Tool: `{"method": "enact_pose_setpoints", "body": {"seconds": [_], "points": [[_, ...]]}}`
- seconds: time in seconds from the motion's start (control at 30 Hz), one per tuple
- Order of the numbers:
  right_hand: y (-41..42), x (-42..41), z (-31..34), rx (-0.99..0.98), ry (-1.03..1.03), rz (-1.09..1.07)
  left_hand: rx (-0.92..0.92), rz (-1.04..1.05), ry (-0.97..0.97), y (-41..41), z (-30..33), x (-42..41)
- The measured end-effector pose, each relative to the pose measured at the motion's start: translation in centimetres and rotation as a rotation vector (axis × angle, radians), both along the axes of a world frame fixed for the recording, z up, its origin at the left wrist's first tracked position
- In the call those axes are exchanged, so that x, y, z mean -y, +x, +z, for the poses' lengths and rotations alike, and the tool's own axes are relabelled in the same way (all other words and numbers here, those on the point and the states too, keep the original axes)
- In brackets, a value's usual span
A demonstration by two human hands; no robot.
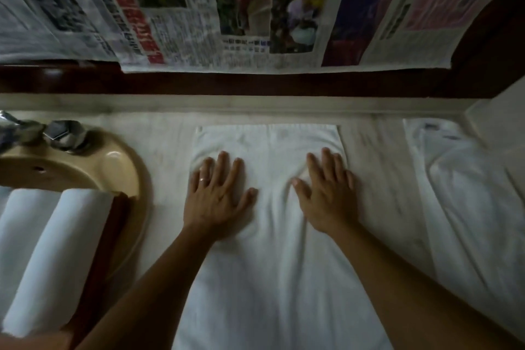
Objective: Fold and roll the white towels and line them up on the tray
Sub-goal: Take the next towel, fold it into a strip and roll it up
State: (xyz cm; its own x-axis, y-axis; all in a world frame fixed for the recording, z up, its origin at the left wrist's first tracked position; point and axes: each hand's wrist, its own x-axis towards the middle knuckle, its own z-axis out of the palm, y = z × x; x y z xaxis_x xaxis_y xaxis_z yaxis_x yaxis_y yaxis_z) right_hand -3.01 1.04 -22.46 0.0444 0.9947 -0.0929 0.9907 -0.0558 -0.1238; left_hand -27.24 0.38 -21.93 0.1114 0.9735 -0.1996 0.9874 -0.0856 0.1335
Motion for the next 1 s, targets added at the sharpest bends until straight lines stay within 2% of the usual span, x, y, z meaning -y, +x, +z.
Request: {"method": "enact_pose_setpoints", "body": {"seconds": [0.2, 0.37, 0.57, 0.73, 0.87, 1.0], "points": [[0.5, -2.6, 0.5, 0.038, -0.033, -0.006, 0.02, -0.019, 0.022, 0.0, 0.1, -3.4], [-0.3, -6.7, 1.9, 0.07, 0.042, 0.027, 0.014, -0.035, 0.068, 0.3, 1.0, -6.4], [2.1, -10.5, -0.6, 0.03, -0.047, 0.081, -0.002, -0.028, 0.021, -1.1, -0.6, -9.8], [1.4, -9.7, 0.7, 0.032, -0.058, 0.081, 0.034, -0.001, 0.042, -0.6, 0.2, -9.2], [1.8, -6.1, 0.4, 0.027, -0.044, 0.162, 0.023, -0.085, 0.021, -0.5, 0.1, -5.4], [3.1, -7.0, 0.4, 0.032, -0.096, 0.179, 0.029, -0.146, -0.019, -1.3, 0.1, -6.1]]}}
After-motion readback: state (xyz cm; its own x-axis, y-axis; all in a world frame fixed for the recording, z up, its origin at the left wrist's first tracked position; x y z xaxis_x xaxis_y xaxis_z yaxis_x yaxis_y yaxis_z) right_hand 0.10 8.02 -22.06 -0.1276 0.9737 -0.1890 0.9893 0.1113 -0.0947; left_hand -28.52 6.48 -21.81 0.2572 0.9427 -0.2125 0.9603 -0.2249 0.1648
